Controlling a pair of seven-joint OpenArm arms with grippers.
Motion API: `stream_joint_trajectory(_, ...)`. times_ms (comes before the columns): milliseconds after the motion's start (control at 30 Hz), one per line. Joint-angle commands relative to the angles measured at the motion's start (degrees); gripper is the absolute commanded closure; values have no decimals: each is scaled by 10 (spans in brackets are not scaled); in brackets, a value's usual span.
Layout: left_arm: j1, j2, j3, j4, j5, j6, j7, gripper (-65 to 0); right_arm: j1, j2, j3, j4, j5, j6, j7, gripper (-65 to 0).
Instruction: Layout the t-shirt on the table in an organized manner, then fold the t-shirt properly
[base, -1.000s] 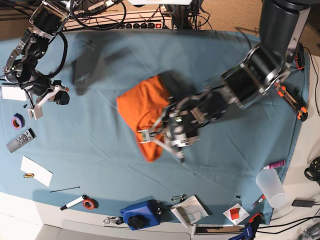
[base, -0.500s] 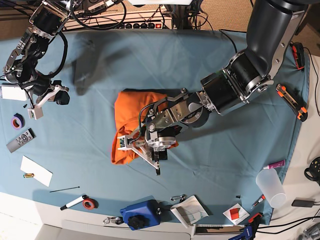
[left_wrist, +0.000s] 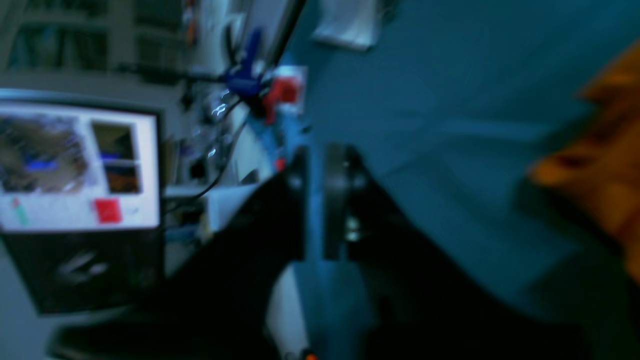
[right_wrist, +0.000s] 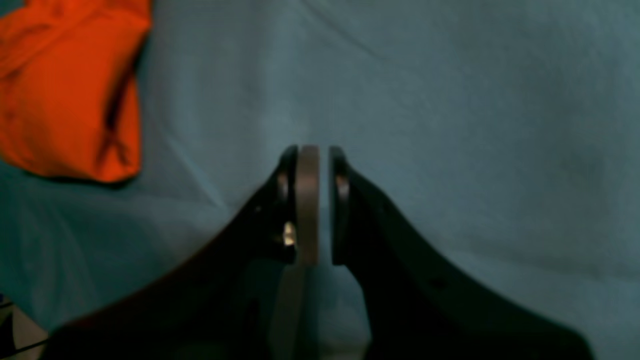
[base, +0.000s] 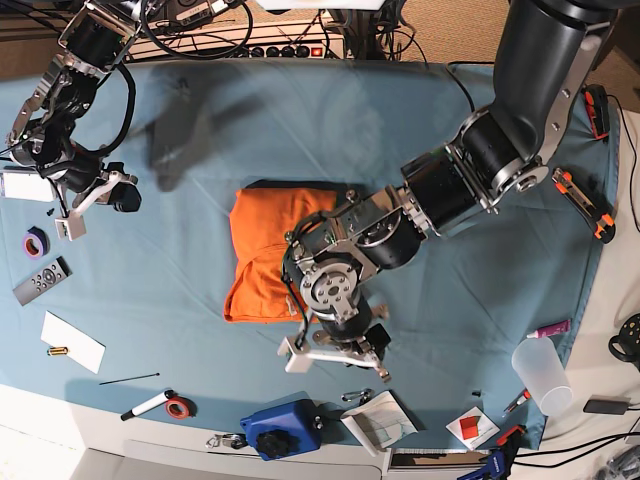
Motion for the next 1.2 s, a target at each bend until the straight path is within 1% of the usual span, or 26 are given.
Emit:
stream_joint_trajectory(0, -20, 5, -10, 10, 24, 6, 3, 0, 10, 11, 2, 9, 18, 3, 10, -42)
stream_joint_trajectory(67, -19, 5, -29, 10, 30, 6, 12, 0, 11, 11, 2, 9, 24, 4, 10, -42)
stream_joint_trajectory(167, -11, 5, -86, 10, 28, 6, 21, 0, 11, 11, 2, 9, 25, 4, 10, -37)
stream_joint_trajectory(200, -5, 5, -113, 11, 27, 5, 25, 0, 11, 11, 2, 9, 25, 4, 10, -10)
stream_joint_trajectory(233, 2, 4, -142, 16, 22, 5, 28, 0, 11, 11, 2, 9, 25, 4, 10, 0)
stream_joint_trajectory(267, 10, 3, -173, 25, 6, 0, 28, 0, 12, 11, 2, 9, 25, 4, 10, 0)
stream_joint_trajectory(367, 41, -12, -265, 68, -77, -34, 18, 0, 16, 11, 2, 9, 25, 4, 10, 0)
stream_joint_trajectory(433, 67, -28, -318, 105, -127, -52, 9, 0, 21, 11, 2, 9, 25, 4, 8, 0)
stream_joint_trajectory(500, 96, -49, -356, 143, -153, -67, 2, 0, 28, 11, 2, 9, 26, 4, 4, 0)
stream_joint_trajectory(600, 144, -90, -385, 197, -165, -71, -6, 0, 30, 11, 1, 10, 27, 4, 1, 0)
stream_joint_trajectory(700, 196, -130, -400, 247, -189, -72, -15, 0, 30, 10, 1, 11, 47, 5, -8, 0)
stream_joint_trajectory(767, 233, -147, -410, 278, -192, -72, -16, 0, 30, 10, 1, 11, 76, 24, -21, 0)
stream_joint_trajectory(867, 295, -162, -441, 324, -194, -72, -19, 0, 28, 10, 1, 12, 110, 24, -36, 0)
stream_joint_trajectory(1000, 388, -169, -499, 394, -203, -73, -24, 0, 1, 10, 1, 34, 116, 24, -36, 0)
stream_joint_trajectory(1067, 433, -179, -515, 427, -204, -87, -27, 0, -24, 10, 1, 67, 115, 24, -36, 0)
stream_joint_trajectory(1167, 492, -196, -528, 470, -204, -85, -30, 0, -69, 10, 1, 135, 115, 24, -36, 0)
